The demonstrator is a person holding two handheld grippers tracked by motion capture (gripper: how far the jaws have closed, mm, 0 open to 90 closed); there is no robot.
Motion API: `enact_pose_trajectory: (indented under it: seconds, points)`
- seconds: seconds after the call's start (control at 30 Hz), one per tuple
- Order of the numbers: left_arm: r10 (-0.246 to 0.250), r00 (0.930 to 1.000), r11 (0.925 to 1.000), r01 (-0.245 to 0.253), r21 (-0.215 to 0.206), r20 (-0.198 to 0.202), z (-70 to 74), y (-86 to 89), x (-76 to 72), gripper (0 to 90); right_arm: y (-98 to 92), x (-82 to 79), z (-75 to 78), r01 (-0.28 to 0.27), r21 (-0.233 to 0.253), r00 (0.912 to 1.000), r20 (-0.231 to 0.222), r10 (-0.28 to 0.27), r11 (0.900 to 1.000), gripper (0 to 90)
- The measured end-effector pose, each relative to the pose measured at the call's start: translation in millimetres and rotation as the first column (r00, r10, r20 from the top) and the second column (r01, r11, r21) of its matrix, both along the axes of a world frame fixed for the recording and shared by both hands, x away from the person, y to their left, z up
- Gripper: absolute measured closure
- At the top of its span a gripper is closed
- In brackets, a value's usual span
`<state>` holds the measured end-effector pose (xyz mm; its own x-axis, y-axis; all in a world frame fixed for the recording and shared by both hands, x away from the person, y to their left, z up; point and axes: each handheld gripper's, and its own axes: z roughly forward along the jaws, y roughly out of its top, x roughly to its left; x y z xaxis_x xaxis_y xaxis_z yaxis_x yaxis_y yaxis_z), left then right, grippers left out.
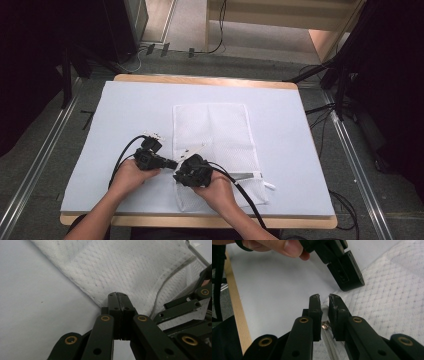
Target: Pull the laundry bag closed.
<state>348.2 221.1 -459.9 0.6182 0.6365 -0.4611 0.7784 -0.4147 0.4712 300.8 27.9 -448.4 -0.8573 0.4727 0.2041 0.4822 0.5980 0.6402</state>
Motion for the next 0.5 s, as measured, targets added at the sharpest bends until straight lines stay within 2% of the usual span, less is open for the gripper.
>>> enact_pose_trajectory:
  seconds: [0.3,0.5]
  points:
    - [0.011,0.9999,0.9999,-0.011,0.006,0.009,-0.3,2.4,-0.7,90.0,-13.2,-1.6,-0.8,0.017,0.006,0.9995,-0.026,-0.017,1.000,82.3]
    - [0.013,0.9998,0.9999,-0.013,0.008,0.015,-0.2,2.4,-2.0,90.0,-18.3,-3.8,-6.1,0.026,-0.012,0.9980,-0.058,-0.027,1.000,82.0]
